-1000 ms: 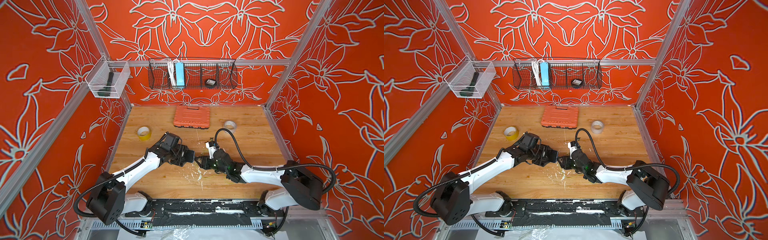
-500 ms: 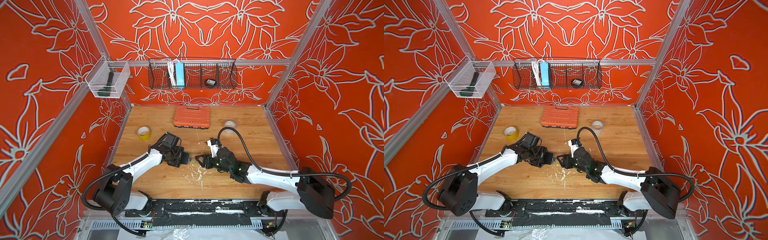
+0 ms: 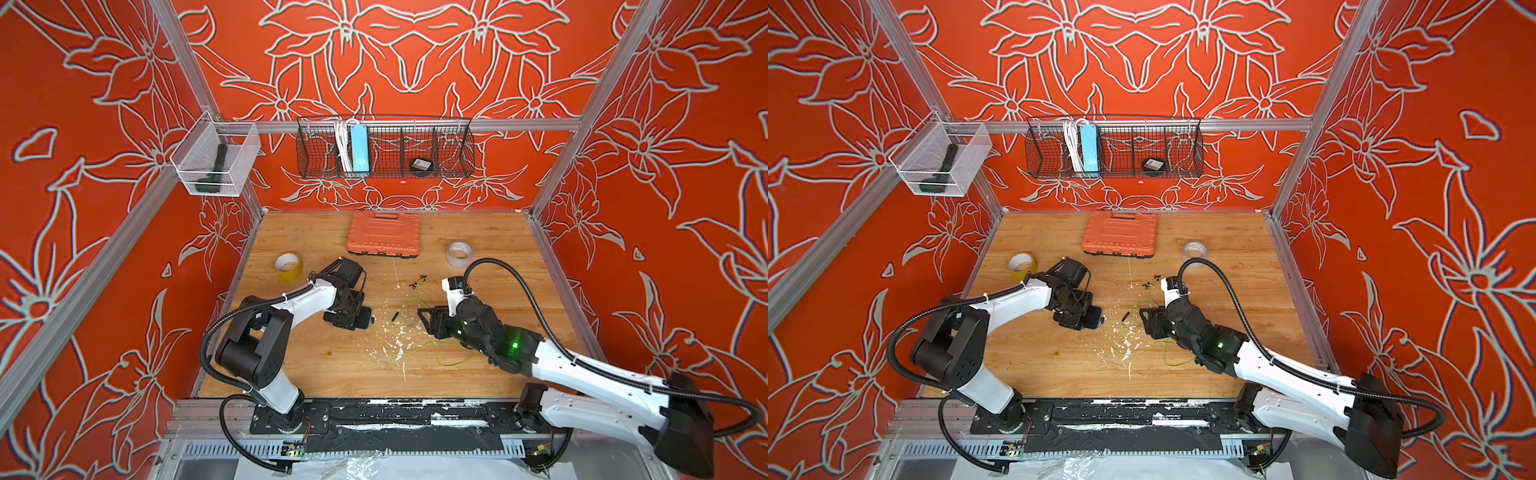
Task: Plug wired earphones into phones
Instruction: Place the phone at the center of the board.
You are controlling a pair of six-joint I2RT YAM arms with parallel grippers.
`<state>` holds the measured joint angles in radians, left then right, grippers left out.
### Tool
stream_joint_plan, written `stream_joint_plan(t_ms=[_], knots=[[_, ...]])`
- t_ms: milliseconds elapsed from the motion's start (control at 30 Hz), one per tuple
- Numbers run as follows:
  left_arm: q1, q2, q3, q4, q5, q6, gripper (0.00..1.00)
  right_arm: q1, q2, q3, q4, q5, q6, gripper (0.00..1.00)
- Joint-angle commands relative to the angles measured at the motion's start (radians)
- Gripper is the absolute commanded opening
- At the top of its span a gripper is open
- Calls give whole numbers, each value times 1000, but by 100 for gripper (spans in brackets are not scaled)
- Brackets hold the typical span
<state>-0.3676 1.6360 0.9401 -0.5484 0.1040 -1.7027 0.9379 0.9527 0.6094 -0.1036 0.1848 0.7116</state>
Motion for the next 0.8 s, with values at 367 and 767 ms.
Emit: stream_joint_plan(t_ms=[367,767], knots=[[15,47,39,-74,-30,25,93,-4,-203,15,-258,199,-114,63],[16,-67,202,-81,-259,613,98,-4,-367,4,-104,503,-507,98]])
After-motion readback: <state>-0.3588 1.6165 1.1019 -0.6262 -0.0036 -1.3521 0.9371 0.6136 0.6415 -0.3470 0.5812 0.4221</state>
